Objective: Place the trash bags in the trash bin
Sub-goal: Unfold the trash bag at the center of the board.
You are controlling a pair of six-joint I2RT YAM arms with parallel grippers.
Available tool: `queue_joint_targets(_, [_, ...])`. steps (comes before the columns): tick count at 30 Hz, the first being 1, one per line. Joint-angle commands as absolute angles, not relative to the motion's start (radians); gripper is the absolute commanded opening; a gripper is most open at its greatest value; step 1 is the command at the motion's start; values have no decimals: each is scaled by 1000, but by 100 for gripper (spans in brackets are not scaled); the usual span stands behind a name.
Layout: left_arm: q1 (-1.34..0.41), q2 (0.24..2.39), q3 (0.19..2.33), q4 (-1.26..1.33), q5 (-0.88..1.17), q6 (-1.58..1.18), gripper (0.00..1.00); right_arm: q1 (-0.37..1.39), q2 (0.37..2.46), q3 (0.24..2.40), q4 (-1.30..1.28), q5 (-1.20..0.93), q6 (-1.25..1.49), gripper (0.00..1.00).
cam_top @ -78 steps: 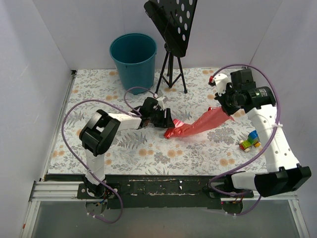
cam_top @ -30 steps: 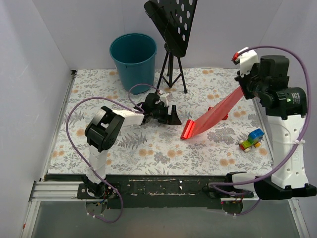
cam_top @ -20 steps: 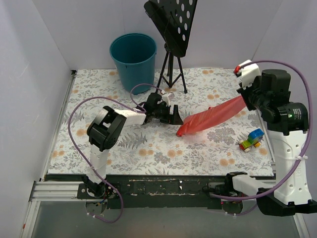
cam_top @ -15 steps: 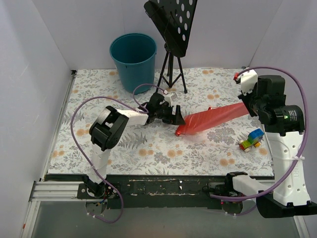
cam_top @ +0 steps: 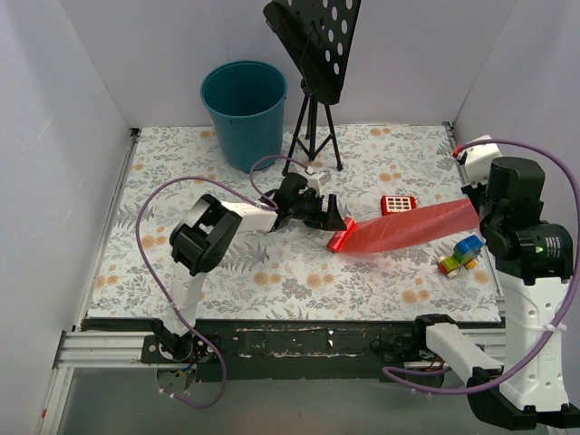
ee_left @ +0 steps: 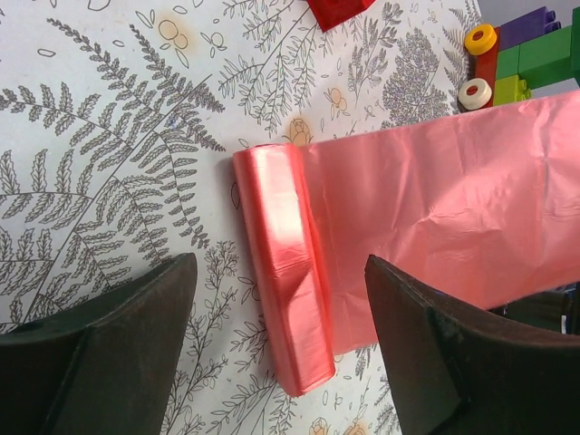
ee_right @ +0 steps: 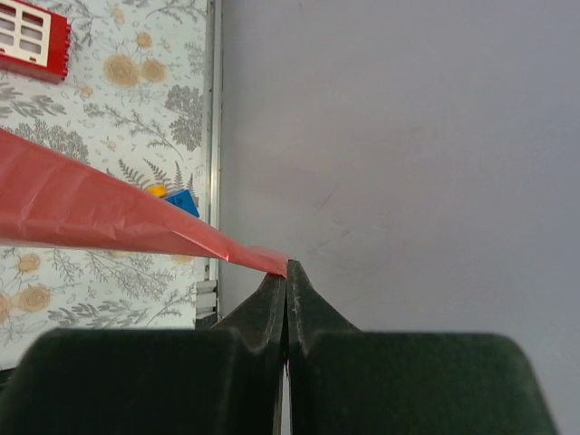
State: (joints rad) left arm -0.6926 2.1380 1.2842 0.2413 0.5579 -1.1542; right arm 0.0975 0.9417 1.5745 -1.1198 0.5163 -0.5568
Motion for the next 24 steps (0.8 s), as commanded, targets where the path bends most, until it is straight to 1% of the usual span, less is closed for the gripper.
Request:
queue_joint_targets(1, [-726,2227,1243,28,465,-1134,74,87,914,1533,-1086,557,-560,1])
queue_joint_targets(4, [-747,2232,1244,-26,395,-1106,68,84,917,1519,-1081,549,-554,1])
queue_joint_targets(6, [-765,2235,1252,-72,300,-1083,65,84,919,1513,-1072,540,-552,1])
queue_joint_targets(10, [-788,2247,1247,-101,229,-1045,61,84,919,1500,-1063,529,-549,1])
queue_joint_targets(12, [-795,2250,1239,-115,198,-1028,56,84,916,1483,-1055,522,-543,1])
queue_joint_targets(14, [-793,2253,1229,-121,192,-1022,48,83,914,1476,-1046,511,-535,1])
queue_joint_targets(16, [-793,2249,1223,-130,196,-1011,36,84,913,1462,-1036,488,-528,1])
queue_joint_targets(20, [-788,2211,1206,-144,172,-989,4,84,911,1414,-1002,373,-526,1])
queue_joint_targets(21, [-779,2194,1198,-144,161,-983,0,83,914,1405,-993,323,-529,1])
queue_joint_targets(24, [-735,2094,1157,-124,110,-962,0,84,959,1397,-963,110,-531,1])
